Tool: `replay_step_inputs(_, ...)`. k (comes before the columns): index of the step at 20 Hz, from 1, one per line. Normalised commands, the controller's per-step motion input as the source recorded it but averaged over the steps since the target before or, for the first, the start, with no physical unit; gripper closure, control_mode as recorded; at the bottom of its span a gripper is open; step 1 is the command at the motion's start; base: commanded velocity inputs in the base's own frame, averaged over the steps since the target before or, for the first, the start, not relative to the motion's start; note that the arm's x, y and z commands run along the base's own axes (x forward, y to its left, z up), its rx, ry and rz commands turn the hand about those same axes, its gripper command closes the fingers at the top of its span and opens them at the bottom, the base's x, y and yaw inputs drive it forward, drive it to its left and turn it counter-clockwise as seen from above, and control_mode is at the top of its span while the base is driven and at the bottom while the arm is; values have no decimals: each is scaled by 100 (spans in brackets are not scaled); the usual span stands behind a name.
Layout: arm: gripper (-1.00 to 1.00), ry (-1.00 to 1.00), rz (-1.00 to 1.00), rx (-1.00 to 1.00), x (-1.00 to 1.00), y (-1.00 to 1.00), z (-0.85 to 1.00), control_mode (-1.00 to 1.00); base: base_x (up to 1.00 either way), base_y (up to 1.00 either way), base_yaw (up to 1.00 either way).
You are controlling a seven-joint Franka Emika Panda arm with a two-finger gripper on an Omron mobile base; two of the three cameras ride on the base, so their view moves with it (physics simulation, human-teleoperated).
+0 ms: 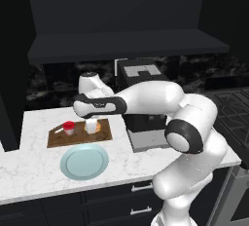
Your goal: From the different types of pastries on the counter, select a croissant and place it on the cutting board. Then retrieve a jar of jam from the cabinet and place it alongside the croissant on the cutting board.
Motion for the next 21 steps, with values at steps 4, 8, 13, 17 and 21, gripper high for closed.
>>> replay_step_inputs(4,-100,26,7,2,-74,0,0,-100,0,0,0)
replay_step_inputs(8,-100,28,18,2,-69,-4,0,-100,0,0,0)
replay_step_inputs(13,-100,13,18,1,-80,-2,0,-100,0,0,0)
replay_step_inputs(17,-100,2,16,0,-100,0,0,-100,0,0,0)
replay_step_inputs(21,-100,12,22,4,-68,-3,0,-100,0,0,0)
